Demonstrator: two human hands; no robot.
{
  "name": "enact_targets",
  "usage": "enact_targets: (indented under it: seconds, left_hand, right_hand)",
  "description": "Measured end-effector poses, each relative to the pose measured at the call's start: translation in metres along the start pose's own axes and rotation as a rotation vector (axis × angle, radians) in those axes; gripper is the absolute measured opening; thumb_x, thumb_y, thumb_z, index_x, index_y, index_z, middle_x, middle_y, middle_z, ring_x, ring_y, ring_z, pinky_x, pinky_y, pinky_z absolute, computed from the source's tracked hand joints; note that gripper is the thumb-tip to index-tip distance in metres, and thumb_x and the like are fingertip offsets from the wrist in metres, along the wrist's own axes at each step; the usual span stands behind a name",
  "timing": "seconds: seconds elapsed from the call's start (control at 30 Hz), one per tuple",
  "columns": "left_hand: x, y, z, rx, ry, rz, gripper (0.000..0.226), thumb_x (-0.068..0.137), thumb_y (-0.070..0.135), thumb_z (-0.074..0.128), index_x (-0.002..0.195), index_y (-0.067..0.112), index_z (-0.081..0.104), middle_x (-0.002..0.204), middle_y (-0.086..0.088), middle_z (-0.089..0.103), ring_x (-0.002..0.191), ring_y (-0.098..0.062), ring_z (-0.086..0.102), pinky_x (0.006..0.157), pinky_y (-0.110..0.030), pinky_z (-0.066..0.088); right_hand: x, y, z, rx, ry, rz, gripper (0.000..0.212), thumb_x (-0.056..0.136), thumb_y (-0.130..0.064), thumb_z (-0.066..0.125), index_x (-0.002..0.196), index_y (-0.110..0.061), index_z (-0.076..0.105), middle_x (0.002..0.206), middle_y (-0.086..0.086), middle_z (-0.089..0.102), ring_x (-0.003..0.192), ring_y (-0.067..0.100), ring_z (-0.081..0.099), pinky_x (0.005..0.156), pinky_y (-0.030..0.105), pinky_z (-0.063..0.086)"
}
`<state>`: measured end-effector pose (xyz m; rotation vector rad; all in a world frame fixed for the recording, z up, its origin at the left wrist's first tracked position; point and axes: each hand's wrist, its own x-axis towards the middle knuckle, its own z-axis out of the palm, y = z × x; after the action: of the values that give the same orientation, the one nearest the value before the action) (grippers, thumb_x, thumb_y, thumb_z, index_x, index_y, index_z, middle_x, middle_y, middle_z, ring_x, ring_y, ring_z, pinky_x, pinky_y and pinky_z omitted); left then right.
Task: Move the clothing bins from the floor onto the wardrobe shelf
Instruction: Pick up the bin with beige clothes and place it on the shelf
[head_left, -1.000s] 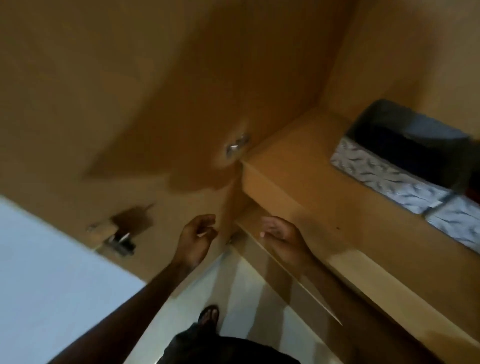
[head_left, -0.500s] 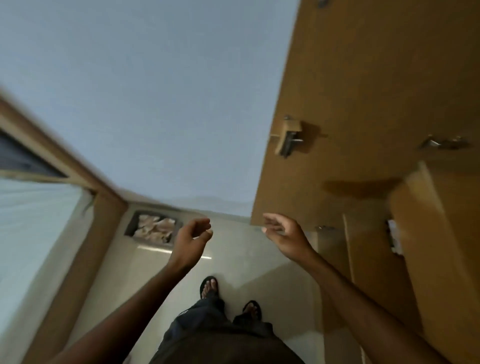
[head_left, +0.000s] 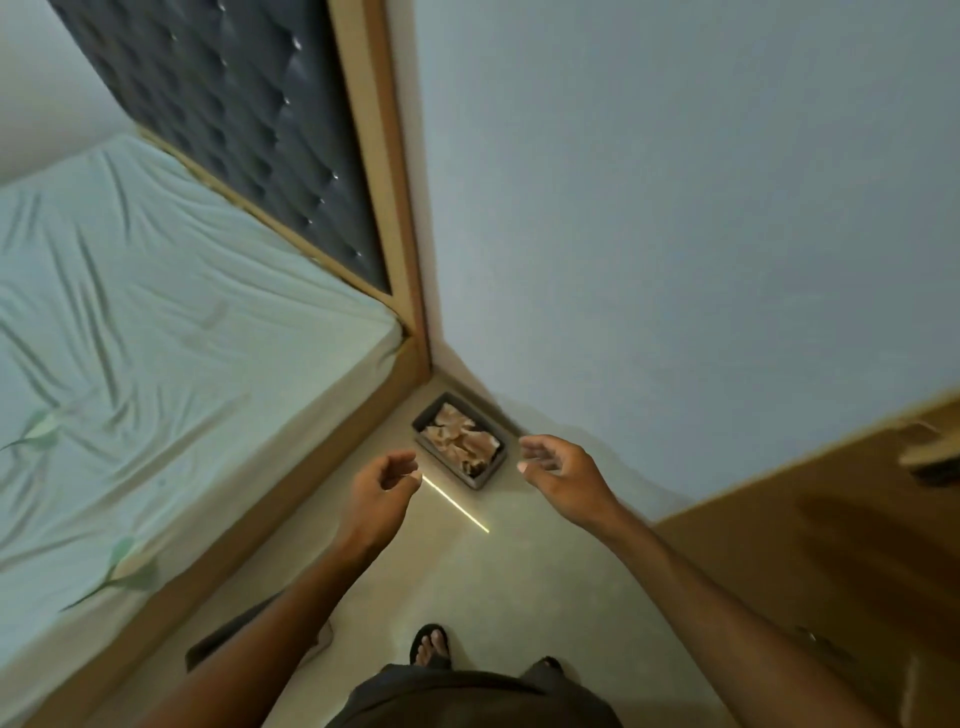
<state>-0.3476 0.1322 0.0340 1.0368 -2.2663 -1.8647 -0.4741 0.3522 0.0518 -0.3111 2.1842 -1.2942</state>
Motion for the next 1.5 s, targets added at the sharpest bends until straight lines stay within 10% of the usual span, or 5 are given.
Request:
enact_targets:
  seconds: [0.4,0.93,1.17,1.5]
  left_hand:
    - [0.175,-0.026,-0.01,0.124,-0.025,-0.217,0.031,0.089,0.019,0.063,0.12,0.018,0.061,0.108,0.002,0.066,0.101,-0.012,0.063,0.082,-0.021,0.05]
    - [0.483,-0.312,0.136,0.291,-0.156,-0.514,0.032,0.09,0.023,0.057,0.121,0.024,0.061,0.132,-0.004,0.056,0.114,-0.021,0.055,0.079,-0.027,0.042]
    - [0.543,-0.43,0.19,0.347,-0.311,-0.539,0.027,0.09,0.03,0.06,0.114,0.02,0.065,0.108,0.002,0.059,0.091,-0.015,0.052,0.074,-0.028,0.044]
    - [0.54,-0.42,0.178,0.537,-0.162,-0.492,0.021,0.088,0.026,0.055,0.085,0.013,0.071,0.088,-0.01,0.07,0.079,-0.028,0.062,0.07,-0.032,0.051]
  right_hand:
    - [0.189,0.009,0.046,-0.163,-0.135,0.118,0.036,0.089,-0.023,0.062,0.124,-0.018,0.061,0.114,-0.003,0.066,0.1,0.008,0.061,0.085,0.019,0.048]
    - [0.512,0.307,0.168,-0.583,-0.297,0.184,0.028,0.092,-0.017,0.055,0.119,-0.02,0.065,0.102,-0.008,0.063,0.091,0.014,0.06,0.068,0.021,0.044]
    - [0.592,0.429,0.217,-0.98,-0.318,0.203,0.042,0.09,-0.04,0.051,0.129,-0.026,0.051,0.134,0.008,0.049,0.122,0.029,0.048,0.099,0.043,0.041]
    - [0.568,0.443,0.219,-0.851,-0.216,0.201,0.031,0.091,-0.047,0.054,0.083,-0.021,0.066,0.068,-0.002,0.052,0.064,0.018,0.053,0.057,0.027,0.036]
